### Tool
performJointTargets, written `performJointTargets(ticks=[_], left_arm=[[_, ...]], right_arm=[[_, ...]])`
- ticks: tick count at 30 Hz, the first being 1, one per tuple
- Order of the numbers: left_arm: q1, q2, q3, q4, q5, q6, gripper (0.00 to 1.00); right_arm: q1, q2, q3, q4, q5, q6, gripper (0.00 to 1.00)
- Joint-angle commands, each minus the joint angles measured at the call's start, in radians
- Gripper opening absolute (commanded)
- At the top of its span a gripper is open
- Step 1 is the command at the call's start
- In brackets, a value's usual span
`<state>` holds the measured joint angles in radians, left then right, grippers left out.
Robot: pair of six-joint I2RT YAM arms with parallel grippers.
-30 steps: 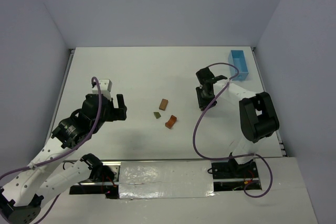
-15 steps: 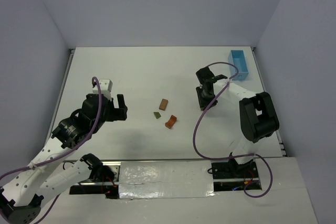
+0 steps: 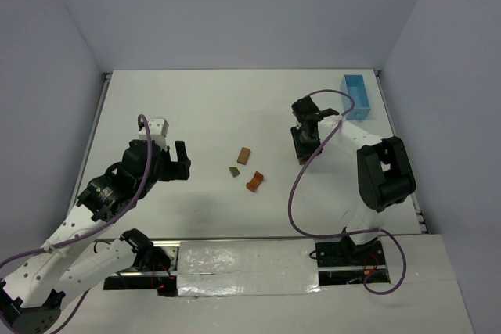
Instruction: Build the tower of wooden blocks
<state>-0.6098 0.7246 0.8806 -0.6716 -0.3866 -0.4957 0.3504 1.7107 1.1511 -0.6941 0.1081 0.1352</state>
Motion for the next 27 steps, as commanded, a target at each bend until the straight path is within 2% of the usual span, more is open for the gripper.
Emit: performJointTargets(ticks=[1,27], left_arm=[[-0.004,-0.004,-0.002,0.044,0.009,0.028,0.99],[-0.002,0.001,-0.003,0.047,0.022,0.032,0.99]], right_arm=[[-0.004,0.018,0.027,-0.016,-0.011,-0.014,0.24],[-0.002,0.053,0.047,-0.024,-0.001,-0.019,0.26]])
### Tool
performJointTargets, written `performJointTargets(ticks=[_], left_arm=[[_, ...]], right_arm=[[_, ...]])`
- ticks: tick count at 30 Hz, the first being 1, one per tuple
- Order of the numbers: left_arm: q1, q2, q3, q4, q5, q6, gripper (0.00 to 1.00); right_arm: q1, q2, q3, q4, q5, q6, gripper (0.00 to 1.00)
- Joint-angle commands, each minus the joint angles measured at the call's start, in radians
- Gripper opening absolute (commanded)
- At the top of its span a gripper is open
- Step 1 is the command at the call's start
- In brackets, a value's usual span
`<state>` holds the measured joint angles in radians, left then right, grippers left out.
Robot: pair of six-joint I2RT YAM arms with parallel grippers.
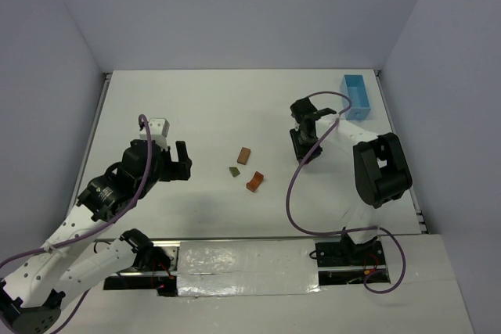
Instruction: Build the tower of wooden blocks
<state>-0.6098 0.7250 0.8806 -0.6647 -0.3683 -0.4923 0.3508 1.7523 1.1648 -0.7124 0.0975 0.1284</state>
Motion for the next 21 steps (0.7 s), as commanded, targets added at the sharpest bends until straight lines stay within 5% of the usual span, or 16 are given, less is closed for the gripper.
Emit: performJointTargets(ticks=[1,21], left_arm=[[-0.002,0.001,-0.002,0.042,0.003,0.029,1.0],[-0.002,0.002,-0.005,0.043,0.011,0.031,0.99]], right_arm=[[-0.003,0.013,0.038,-0.009,0.01,-0.012,0.26],[-0.006,0.03,0.058,-0.009,0.013,-0.013,0.27]])
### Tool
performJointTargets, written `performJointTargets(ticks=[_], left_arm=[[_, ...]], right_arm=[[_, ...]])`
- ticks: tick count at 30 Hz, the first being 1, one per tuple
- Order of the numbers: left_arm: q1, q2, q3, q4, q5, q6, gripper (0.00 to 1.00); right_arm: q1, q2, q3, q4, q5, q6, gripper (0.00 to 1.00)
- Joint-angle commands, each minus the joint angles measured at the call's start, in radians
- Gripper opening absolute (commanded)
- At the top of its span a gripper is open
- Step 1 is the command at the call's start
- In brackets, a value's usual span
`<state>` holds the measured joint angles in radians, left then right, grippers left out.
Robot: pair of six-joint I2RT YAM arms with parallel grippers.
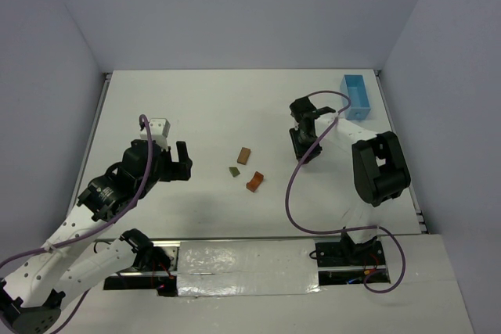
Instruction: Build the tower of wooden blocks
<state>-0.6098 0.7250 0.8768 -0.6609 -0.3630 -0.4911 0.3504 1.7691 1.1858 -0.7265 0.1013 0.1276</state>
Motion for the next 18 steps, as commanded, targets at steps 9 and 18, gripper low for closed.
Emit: performJointTargets(ticks=[9,18], left_arm=[[-0.004,0.002,-0.001,0.04,0.009,0.031,1.0],[-0.002,0.002,-0.002,0.043,0.015,0.032,1.0]], right_arm=[[-0.007,0.007,0.041,0.004,0.001,-0.017,0.3],[-0.005,0.02,0.043,0.004,0.011,-0.016,0.44]])
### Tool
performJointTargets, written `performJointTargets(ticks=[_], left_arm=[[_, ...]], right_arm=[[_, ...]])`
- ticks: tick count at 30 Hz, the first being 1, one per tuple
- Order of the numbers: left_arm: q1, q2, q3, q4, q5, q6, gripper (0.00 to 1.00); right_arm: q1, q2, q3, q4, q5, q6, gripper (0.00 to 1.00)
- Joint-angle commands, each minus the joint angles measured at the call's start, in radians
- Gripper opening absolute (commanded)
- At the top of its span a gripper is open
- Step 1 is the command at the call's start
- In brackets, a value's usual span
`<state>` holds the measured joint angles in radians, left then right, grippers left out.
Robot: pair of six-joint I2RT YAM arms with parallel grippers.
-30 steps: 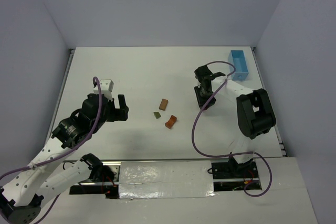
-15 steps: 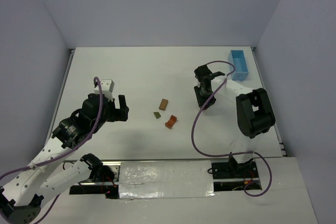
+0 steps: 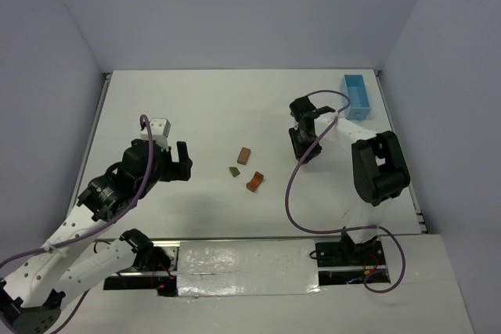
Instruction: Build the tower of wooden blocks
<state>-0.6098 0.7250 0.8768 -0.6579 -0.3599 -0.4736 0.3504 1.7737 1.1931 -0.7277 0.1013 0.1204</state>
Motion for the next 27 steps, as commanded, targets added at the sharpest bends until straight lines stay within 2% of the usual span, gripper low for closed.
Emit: performJointTargets(ticks=[1,27], left_arm=[[-0.004,0.002,-0.002,0.04,0.013,0.016,0.99],[-0.004,0.005,-0.002,0.044,0.021,0.02,1.0]], right_arm=[[-0.005,0.015,0.036,0.005,0.012,-0.008,0.44],[-0.005,0.016,0.046,0.007,0.028,-0.015,0.37]])
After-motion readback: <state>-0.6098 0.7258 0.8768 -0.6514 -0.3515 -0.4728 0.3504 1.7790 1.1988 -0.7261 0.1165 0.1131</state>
